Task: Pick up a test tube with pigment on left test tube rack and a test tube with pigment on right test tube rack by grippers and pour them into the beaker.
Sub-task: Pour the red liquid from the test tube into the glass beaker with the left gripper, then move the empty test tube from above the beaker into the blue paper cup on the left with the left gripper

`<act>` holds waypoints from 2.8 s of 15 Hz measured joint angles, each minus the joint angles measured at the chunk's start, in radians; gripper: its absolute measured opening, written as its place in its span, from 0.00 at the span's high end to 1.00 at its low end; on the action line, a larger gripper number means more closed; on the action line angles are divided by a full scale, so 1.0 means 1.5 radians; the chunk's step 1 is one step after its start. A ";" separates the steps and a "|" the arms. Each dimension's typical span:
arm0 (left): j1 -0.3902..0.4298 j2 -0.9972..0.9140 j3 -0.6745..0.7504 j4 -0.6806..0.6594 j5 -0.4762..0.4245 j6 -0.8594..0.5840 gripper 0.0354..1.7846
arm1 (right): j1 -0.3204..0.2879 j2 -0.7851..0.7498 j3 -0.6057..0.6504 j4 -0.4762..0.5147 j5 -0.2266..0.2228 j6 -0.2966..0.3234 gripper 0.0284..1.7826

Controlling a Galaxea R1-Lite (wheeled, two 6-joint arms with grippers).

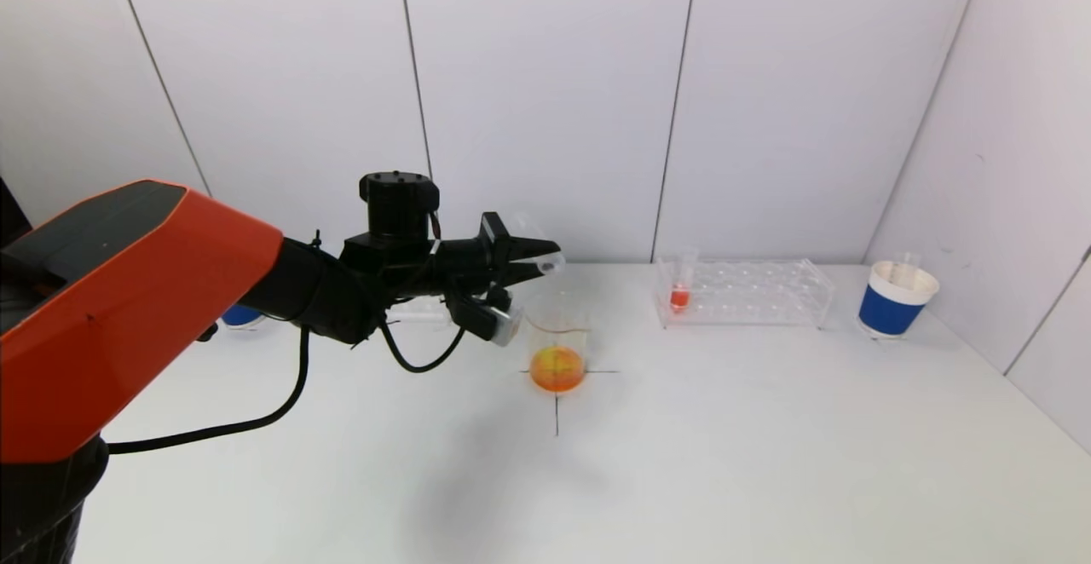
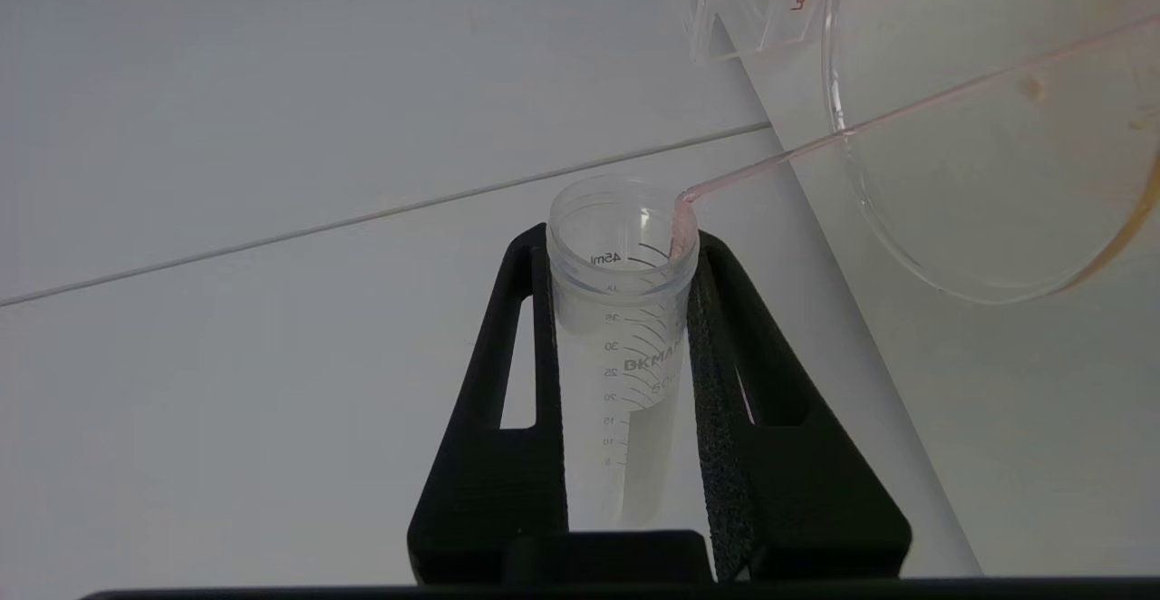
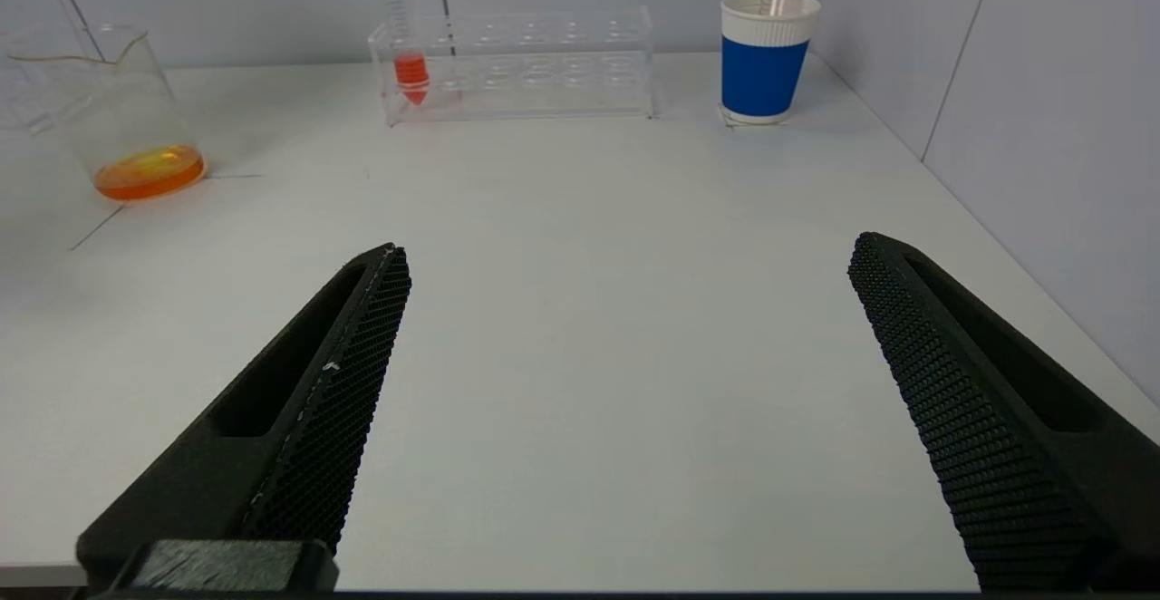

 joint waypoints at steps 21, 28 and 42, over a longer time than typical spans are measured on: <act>-0.012 -0.005 -0.005 0.001 0.007 -0.112 0.78 | 0.000 0.000 0.000 0.000 0.000 0.000 0.01; -0.023 -0.011 -0.022 -0.025 0.082 -0.345 0.78 | 0.000 0.000 0.000 0.000 0.000 0.000 0.01; -0.056 -0.090 -0.070 -0.016 0.502 -0.895 0.78 | 0.000 0.000 0.000 0.000 0.000 0.000 0.01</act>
